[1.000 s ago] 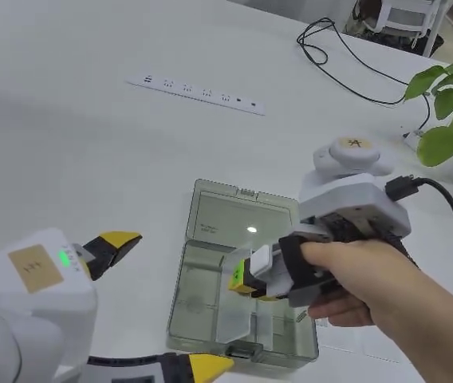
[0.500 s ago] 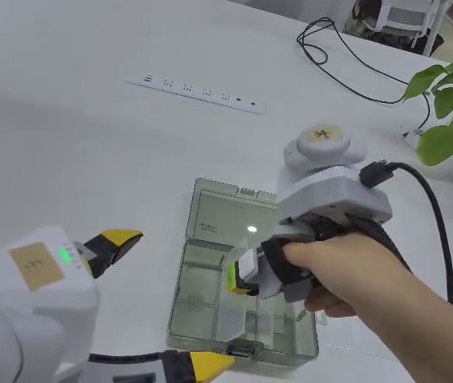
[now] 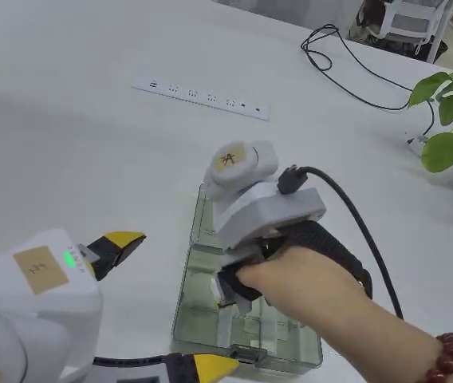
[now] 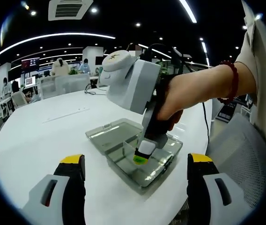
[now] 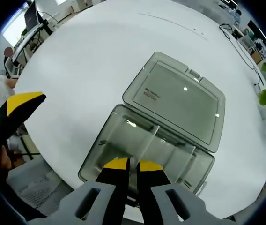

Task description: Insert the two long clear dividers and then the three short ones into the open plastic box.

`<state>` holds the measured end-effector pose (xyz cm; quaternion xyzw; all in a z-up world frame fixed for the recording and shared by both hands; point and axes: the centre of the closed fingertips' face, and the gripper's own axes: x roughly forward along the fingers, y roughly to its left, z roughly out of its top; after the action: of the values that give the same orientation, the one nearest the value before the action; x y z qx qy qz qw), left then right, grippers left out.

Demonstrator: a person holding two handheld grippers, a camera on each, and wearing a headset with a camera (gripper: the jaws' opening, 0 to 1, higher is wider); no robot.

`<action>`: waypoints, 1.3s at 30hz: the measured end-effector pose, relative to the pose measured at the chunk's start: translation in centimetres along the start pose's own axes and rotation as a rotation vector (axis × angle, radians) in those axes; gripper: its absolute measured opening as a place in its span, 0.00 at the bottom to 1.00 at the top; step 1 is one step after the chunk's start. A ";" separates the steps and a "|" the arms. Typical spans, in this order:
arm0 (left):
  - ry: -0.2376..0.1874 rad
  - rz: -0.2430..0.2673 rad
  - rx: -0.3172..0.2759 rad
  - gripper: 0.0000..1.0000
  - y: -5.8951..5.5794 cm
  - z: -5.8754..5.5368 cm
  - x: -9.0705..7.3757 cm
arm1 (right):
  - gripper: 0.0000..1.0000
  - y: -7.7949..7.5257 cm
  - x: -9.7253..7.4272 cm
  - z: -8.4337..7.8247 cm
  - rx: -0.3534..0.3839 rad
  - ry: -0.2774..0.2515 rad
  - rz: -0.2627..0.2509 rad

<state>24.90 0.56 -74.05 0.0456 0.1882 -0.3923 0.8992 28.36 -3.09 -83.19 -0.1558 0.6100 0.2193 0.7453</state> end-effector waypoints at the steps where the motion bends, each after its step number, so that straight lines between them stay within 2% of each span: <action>1: 0.000 0.000 0.000 0.92 0.0 0.0 0.0 | 0.07 0.0 0.0 0.1 -0.002 -0.005 0.003; 7: 0.007 -0.001 0.007 0.92 -0.1 -0.1 0.1 | 0.07 -0.3 0.0 0.0 0.045 -0.017 0.038; 14: 0.012 0.007 0.013 0.92 0.1 0.0 0.1 | 0.10 -0.1 0.0 0.2 0.042 -0.046 0.107; 18: 0.013 0.016 0.015 0.92 0.3 0.1 0.0 | 0.12 0.3 -0.1 0.4 -0.004 -0.078 0.143; 20: 0.016 0.021 0.014 0.92 0.4 0.1 -0.1 | 0.14 0.3 -0.1 0.4 -0.012 -0.084 0.143; 21: 0.015 0.024 0.012 0.92 0.5 0.2 -0.1 | 0.15 0.4 -0.2 0.6 -0.031 -0.102 0.155; 28: 0.010 0.040 0.007 0.92 0.8 0.4 -0.4 | 0.24 0.8 -0.6 0.6 -0.055 -0.130 0.193; 32: 0.009 0.042 0.006 0.92 0.8 0.5 -0.5 | 0.30 1.2 -1.1 0.6 -0.109 -0.155 0.220; 37: 0.000 0.045 0.004 0.93 0.7 0.6 -0.6 | 0.36 1.5 -1.8 0.5 -0.131 -0.170 0.251; 39: -0.018 0.046 -0.007 0.94 0.6 0.9 -0.7 | 0.39 1.5 -2.1 0.4 -0.147 -0.176 0.257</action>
<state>25.21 1.25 -73.01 0.0431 0.1805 -0.3714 0.9097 27.55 -1.88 -80.97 -0.1106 0.5398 0.3696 0.7482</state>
